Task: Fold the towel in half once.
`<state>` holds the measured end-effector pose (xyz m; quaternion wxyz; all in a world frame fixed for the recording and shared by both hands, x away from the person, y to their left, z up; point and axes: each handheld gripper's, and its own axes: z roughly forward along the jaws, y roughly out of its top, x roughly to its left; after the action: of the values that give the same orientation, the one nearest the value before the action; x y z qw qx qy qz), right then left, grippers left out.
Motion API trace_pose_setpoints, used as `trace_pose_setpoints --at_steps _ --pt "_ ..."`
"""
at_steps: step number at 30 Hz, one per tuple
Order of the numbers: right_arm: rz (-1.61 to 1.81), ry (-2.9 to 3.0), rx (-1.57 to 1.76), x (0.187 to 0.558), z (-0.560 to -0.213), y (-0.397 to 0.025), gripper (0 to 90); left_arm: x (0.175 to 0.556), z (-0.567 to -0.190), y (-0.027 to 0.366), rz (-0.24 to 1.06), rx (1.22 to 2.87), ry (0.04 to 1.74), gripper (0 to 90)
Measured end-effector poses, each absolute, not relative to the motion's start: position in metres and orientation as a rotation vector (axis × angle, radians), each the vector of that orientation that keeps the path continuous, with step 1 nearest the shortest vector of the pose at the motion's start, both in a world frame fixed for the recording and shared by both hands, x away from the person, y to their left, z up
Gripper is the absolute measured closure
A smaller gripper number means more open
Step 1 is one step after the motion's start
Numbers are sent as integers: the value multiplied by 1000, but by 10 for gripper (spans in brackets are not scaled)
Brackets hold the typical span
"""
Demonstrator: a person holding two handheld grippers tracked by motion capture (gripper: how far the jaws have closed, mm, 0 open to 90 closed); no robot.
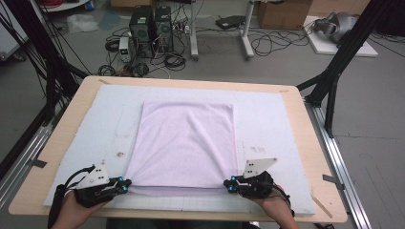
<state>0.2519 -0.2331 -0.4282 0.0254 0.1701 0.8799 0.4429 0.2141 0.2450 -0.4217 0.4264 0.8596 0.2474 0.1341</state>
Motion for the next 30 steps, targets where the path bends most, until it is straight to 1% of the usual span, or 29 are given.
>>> trace_pose_setpoints --at_steps 4,6,7,9,10,12,15,19,25,27,30 --pt "1378 2722 509 244 -425 -235 865 206 -423 244 323 2184 593 870" --pt "1366 2754 509 243 -430 -235 863 206 -429 242 315 2210 590 865" --pt "1341 2787 512 243 -434 -234 857 207 -432 242 305 2212 602 845" --pt "1324 2808 510 246 -438 -233 812 209 -434 241 286 2204 616 762" --pt "1354 2808 524 248 -437 -233 800 211 -434 241 290 2200 614 734" --pt "1402 2763 546 250 -433 -235 765 214 -432 241 295 2192 622 736" --pt "1413 2720 598 258 -431 -237 740 221 -436 240 291 2195 639 764" --pt "1380 2718 634 264 -434 -238 698 224 -440 240 285 2204 637 759" --pt "1358 2670 677 275 -432 -239 581 235 -431 238 304 2133 657 666" --pt "1366 2655 699 279 -430 -238 526 241 -429 236 306 2120 663 636" --pt "1377 2639 712 286 -427 -237 490 250 -427 235 281 2091 679 591"
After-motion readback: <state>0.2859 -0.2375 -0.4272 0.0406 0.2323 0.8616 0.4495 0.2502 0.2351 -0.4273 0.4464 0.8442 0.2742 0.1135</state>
